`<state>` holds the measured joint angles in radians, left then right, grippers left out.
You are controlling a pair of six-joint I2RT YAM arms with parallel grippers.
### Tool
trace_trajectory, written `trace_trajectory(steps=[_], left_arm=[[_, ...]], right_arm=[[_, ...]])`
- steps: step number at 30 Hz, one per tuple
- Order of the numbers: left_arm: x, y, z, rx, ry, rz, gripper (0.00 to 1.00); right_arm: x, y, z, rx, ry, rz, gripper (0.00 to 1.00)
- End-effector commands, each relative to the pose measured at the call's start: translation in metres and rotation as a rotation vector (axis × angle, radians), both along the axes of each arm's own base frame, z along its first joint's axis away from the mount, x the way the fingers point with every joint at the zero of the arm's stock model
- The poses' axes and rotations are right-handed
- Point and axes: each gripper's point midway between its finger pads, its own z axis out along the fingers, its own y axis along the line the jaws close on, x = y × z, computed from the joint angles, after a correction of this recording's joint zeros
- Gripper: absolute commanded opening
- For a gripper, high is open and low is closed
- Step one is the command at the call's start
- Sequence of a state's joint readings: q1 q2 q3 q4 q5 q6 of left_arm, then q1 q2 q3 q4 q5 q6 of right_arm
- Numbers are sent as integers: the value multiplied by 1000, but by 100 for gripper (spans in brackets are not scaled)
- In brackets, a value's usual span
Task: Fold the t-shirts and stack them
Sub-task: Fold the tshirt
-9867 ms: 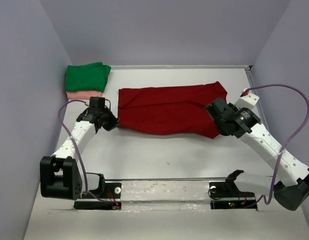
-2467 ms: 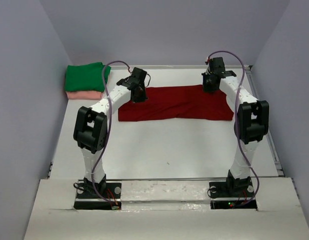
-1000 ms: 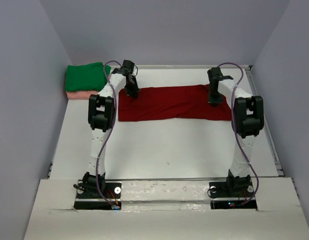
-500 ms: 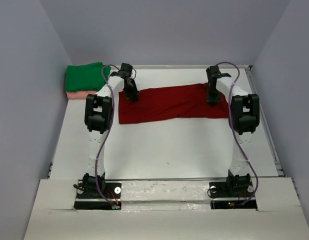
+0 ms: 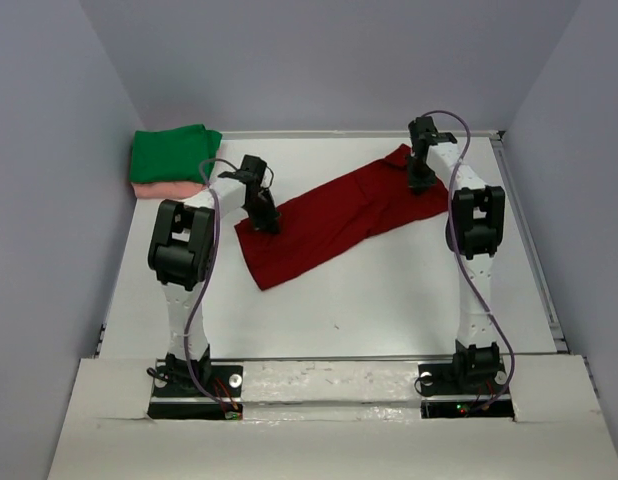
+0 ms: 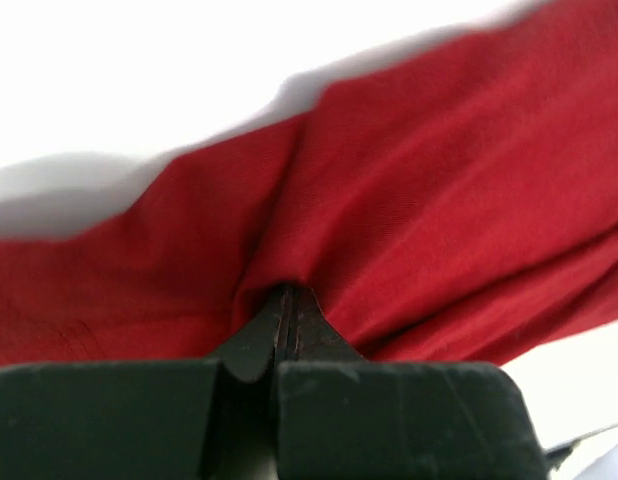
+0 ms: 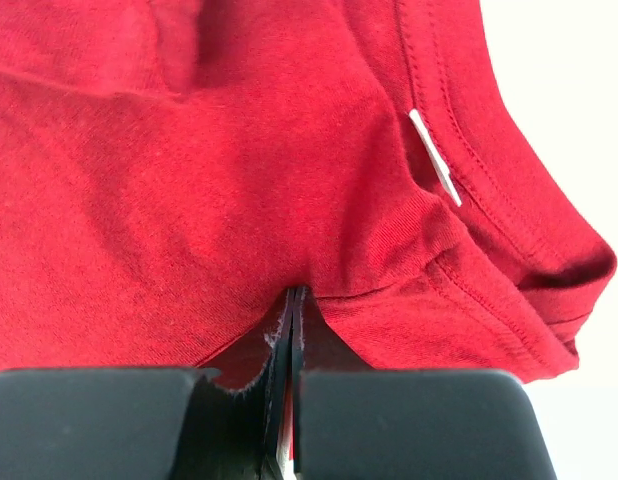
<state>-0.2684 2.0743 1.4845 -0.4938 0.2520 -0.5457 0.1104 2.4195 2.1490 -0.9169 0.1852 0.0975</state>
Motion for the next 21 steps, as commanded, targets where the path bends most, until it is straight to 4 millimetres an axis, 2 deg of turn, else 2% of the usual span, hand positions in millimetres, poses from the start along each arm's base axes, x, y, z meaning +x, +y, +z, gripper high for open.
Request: trace_trajectory(steps=[1, 3, 4, 7, 8, 9, 11, 12, 14, 15, 18, 19, 20, 21], left_arm=[[-83, -21, -30, 38, 198, -81, 0], [-100, -30, -32, 25, 212, -100, 0], [-110, -43, -27, 15, 199, -130, 0], [-128, -62, -21, 11, 193, -172, 0], [-141, -75, -20, 17, 193, -216, 0], [-149, -83, -19, 15, 198, -225, 0], [-164, -97, -17, 11, 208, -267, 0], [-178, -108, -14, 13, 218, -293, 0], [-191, -118, -11, 13, 222, -311, 0], [-202, -128, -9, 11, 220, -341, 0], [-225, -149, -2, -17, 241, -376, 0], [-225, -152, 0, -31, 247, -366, 0], [-233, -166, 8, -57, 243, -389, 0], [-238, -172, 12, -61, 240, -402, 0]], right_arm=[[9, 17, -11, 73, 30, 85, 0], [8, 20, -20, 86, 49, 100, 0], [10, 21, -22, 91, 50, 105, 0], [13, 24, -29, 102, 53, 125, 0], [14, 24, -31, 103, 56, 132, 0], [19, 25, -26, 104, 40, 135, 0], [21, 28, -30, 118, 44, 141, 0], [25, 30, -27, 127, 33, 145, 0], [29, 29, -24, 114, 19, 182, 0], [30, 35, -23, 143, 16, 197, 0], [37, 45, -20, 188, -5, 243, 0], [37, 47, -20, 199, -5, 255, 0], [41, 51, -20, 218, -13, 270, 0], [43, 53, -20, 223, -19, 277, 0]])
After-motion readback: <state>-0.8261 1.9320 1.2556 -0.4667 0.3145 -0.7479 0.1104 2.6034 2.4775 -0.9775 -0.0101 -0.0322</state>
